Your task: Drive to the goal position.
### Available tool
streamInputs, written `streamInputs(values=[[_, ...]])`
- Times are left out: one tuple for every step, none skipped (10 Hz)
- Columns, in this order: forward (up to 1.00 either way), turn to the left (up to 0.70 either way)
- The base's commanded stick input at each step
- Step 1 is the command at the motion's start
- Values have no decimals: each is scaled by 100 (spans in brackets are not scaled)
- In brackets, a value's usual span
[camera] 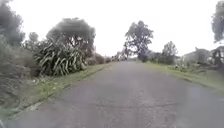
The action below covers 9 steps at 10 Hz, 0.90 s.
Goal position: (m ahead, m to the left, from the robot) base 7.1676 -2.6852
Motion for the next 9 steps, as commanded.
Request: streamInputs(values=[[100,-40],[100,-40],[100,-40],[100,-40],[100,-39],[100,-39],[100,-37],[100,-28],[100,-18]])
